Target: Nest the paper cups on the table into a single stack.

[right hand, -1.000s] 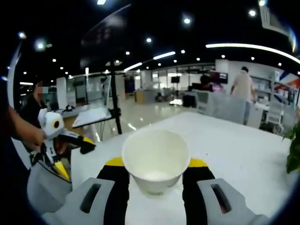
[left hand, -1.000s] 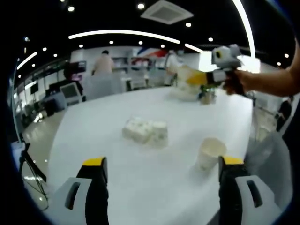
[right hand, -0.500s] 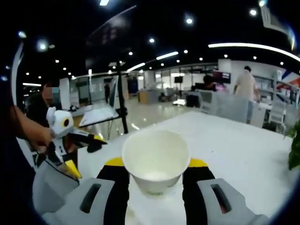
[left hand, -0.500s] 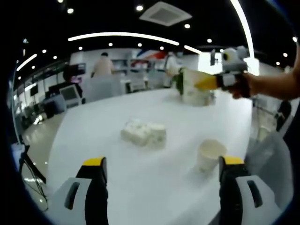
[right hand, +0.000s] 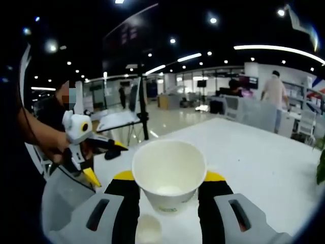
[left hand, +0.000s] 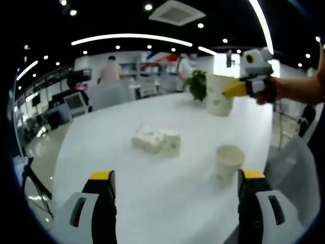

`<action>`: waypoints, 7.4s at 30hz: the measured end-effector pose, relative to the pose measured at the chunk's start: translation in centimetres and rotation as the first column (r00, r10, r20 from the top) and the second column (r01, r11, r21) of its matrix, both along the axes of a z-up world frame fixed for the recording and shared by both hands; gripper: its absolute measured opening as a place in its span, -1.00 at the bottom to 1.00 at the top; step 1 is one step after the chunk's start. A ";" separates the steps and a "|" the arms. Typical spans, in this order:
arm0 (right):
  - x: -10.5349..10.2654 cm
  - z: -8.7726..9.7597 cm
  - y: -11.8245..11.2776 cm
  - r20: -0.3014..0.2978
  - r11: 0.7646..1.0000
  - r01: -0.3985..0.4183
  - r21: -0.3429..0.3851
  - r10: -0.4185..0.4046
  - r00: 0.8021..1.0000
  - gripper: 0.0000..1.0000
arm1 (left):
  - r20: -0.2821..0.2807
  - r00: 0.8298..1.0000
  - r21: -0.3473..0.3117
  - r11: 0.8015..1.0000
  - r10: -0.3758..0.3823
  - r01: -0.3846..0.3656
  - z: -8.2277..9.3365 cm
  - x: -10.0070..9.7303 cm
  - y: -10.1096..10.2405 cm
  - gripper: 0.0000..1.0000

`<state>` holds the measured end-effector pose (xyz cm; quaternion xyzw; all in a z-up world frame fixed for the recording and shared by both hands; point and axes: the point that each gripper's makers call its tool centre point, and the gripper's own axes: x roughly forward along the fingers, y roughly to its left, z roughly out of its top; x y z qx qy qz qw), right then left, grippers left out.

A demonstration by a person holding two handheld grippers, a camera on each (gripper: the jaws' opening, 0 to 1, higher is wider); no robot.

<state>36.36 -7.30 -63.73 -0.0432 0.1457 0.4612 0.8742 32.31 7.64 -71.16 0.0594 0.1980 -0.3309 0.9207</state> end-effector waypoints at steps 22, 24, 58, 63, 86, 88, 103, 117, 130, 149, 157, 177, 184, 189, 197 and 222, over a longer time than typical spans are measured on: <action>-4.8 0.0 1.1 0.009 0.997 -0.081 0.013 0.081 0.997 -0.17 | -0.014 1.000 0.022 1.000 -0.007 0.008 -0.4 0.1 0.3 0.98; -5.2 0.0 1.0 0.008 0.996 -0.085 0.014 0.085 0.996 -0.17 | -0.015 1.000 0.023 1.000 -0.005 0.006 -0.4 0.1 0.3 0.98; -5.3 -3.6 0.7 0.031 0.993 -0.095 0.064 0.093 0.995 -0.18 | -0.035 0.999 0.024 1.000 -0.010 0.011 -0.9 -0.4 0.2 0.96; -5.6 -4.8 0.9 0.007 0.993 -0.099 0.069 0.099 0.995 -0.18 | -0.032 1.000 0.021 1.000 -0.001 0.002 -0.8 -0.1 0.3 0.96; -6.1 -10.3 1.4 -0.042 0.996 -0.095 -0.002 0.094 0.995 -0.17 | -0.040 0.999 0.017 1.000 0.015 -0.014 -1.1 0.2 0.3 0.95; -6.1 -10.7 1.4 -0.039 0.996 -0.090 -0.009 0.090 0.995 -0.17 | -0.039 0.999 0.018 1.000 0.015 -0.014 -1.1 0.3 0.3 0.95; -6.1 -11.9 1.6 -0.013 0.997 -0.058 -0.045 0.058 0.998 -0.13 | -0.039 0.999 0.002 1.000 0.013 -0.013 -1.2 -0.2 -0.2 0.95; -6.1 -12.7 1.9 0.013 0.988 -0.067 -0.141 0.070 0.997 0.02 | -0.060 0.998 -0.052 0.998 0.033 -0.036 -2.3 0.0 -0.3 0.93; -4.7 -7.6 -0.9 -0.007 0.999 0.034 0.003 -0.034 0.999 0.32 | 0.007 1.000 -0.036 0.999 -0.001 0.001 -0.5 1.5 -1.4 0.98; -1.8 -9.9 -12.3 -0.013 0.978 0.204 -0.054 -0.204 0.979 0.87 | 0.035 0.998 -0.037 0.998 0.049 -0.048 -1.3 1.4 0.0 0.98; -2.3 -10.9 -13.5 0.017 0.972 0.218 -0.091 -0.217 0.976 1.00 | 0.013 0.997 -0.044 0.996 0.079 -0.079 -2.3 1.7 0.8 0.98; -2.6 -10.5 -12.6 0.015 0.974 0.210 -0.089 -0.210 0.978 1.00 | 0.013 0.999 -0.063 0.997 0.046 -0.045 -3.1 2.4 -0.2 0.95; -2.9 -11.3 -12.5 -0.006 0.973 0.210 -0.091 -0.212 0.977 0.98 | 0.013 1.000 -0.056 0.998 0.009 -0.009 -3.5 4.2 -1.6 0.98; -3.1 -11.6 -12.3 -0.015 0.973 0.211 -0.088 -0.214 0.977 0.97 | 0.025 0.999 -0.042 0.998 -0.034 0.035 -4.5 5.1 -2.9 0.98; -3.4 -12.3 -12.3 -0.033 0.974 0.209 -0.090 -0.212 0.977 0.96 | 0.023 0.997 -0.042 0.996 -0.078 0.079 -5.7 7.0 -5.1 0.97; -3.1 -13.7 -13.3 -0.068 0.968 0.233 -0.093 -0.239 0.969 0.93 | -0.006 0.986 -0.056 0.984 -0.167 0.167 -8.9 13.2 -11.6 0.69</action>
